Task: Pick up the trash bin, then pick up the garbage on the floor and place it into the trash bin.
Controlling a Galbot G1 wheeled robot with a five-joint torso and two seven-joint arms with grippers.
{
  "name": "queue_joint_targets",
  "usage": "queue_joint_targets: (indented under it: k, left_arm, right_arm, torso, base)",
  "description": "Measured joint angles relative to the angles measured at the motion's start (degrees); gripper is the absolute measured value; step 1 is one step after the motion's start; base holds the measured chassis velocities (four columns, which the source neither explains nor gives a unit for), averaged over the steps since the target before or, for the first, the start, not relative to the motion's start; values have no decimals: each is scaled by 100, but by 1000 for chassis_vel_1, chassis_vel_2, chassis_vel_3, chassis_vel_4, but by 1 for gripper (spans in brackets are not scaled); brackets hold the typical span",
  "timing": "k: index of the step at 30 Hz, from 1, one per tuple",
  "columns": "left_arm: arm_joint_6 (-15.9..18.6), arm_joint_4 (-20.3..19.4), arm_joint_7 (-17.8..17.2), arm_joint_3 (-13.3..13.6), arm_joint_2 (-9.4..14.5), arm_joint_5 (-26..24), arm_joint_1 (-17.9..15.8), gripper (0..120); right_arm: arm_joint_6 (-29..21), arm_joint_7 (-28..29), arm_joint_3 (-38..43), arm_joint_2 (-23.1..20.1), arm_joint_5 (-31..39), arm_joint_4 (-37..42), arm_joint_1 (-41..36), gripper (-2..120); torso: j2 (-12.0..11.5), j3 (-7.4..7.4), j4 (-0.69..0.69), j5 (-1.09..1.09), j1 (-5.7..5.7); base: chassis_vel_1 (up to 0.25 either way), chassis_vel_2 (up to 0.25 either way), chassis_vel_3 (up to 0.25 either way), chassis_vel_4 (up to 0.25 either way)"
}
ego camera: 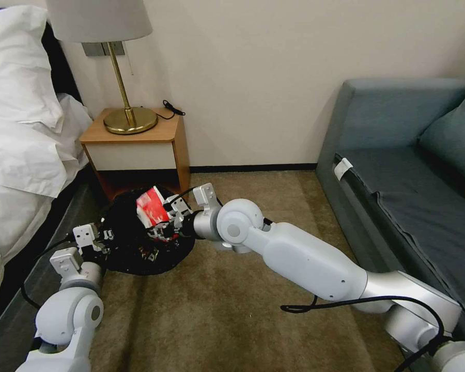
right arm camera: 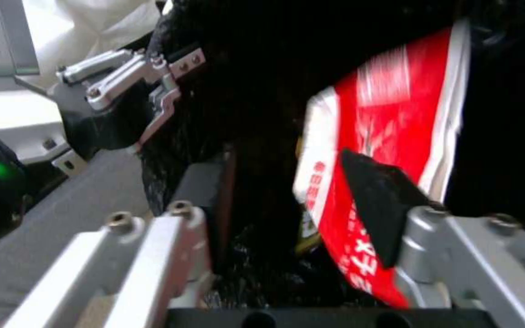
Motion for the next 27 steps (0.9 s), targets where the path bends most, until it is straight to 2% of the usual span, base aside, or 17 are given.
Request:
queue_joint_targets:
  k: [2, 5, 7, 8, 10, 12, 14, 15, 17, 18, 21, 27]
  left_arm:
    - [1, 0, -3, -5, -13, 1, 11, 2]
    - [1, 1, -6, -6, -19, 1, 11, 2]
    - [12, 40, -90, 3, -30, -50, -16, 2]
    - [12, 40, -90, 3, -30, -50, -16, 2]
    - [118, 83, -248, 33, -29, -273, -70, 2]
    - [184, 106, -328, 55, -29, -423, -102, 2]
    - [315, 166, -561, 107, -29, -833, -194, 2]
    - [315, 166, -561, 107, -29, -833, -194, 2]
    - [499, 243, -911, 201, -29, -1527, -323, 2]
    - [499, 243, -911, 201, -29, -1527, -323, 2]
    - [614, 389, -1322, 238, -67, -2168, -478, 2]
    - [690, 582, -1610, 187, -62, -2609, -579, 2]
  right_arm:
    - [-15, 0, 46, -7, -4, 26, -20, 60]
    - [-15, 0, 58, -9, -17, 37, -20, 66]
    - [-1, -8, 194, 11, -100, 24, -7, 79]
    - [-1, -8, 194, 11, -100, 24, -7, 79]
    - [34, -6, 512, 59, -132, -82, 76, 90]
    - [38, 2, 690, 76, -125, -140, 124, 93]
    - [29, 8, 1017, 68, -120, -225, 214, 99]
    - [29, 8, 1017, 68, -120, -225, 214, 99]
    - [8, -3, 1248, 22, -117, -268, 250, 100]
    - [8, -3, 1248, 22, -117, -268, 250, 100]
    - [4, -32, 1444, -12, -127, -292, 220, 100]
    - [4, -128, 1489, -22, -245, -292, 55, 100]
  torso:
    - [0, 0, -1, 0, 0]
    - [0, 0, -1, 0, 0]
    - [0, 0, 0, 0, 0]
    - [0, 0, 0, 0, 0]
    - [0, 0, 0, 0, 0]
    - [0, 0, 0, 0, 0]
    - [0, 0, 0, 1, 0]
    - [0, 0, 0, 1, 0]
    - [0, 0, -1, 0, 0]
    - [0, 0, -1, 0, 0]
    - [0, 0, -3, 1, 0]
    - [0, 0, -1, 0, 0]
  base:
    - [0, 0, 0, 0]
    - [0, 0, 0, 0]
    - [0, 0, 0, 0]
    - [0, 0, 0, 0]
    - [0, 0, 0, 0]
    - [0, 0, 0, 0]
    - [0, 0, 0, 0]
    - [0, 0, 0, 0]
    - [0, 0, 0, 0]
    - [0, 0, 0, 0]
    - [0, 0, 0, 0]
    - [0, 0, 0, 0]
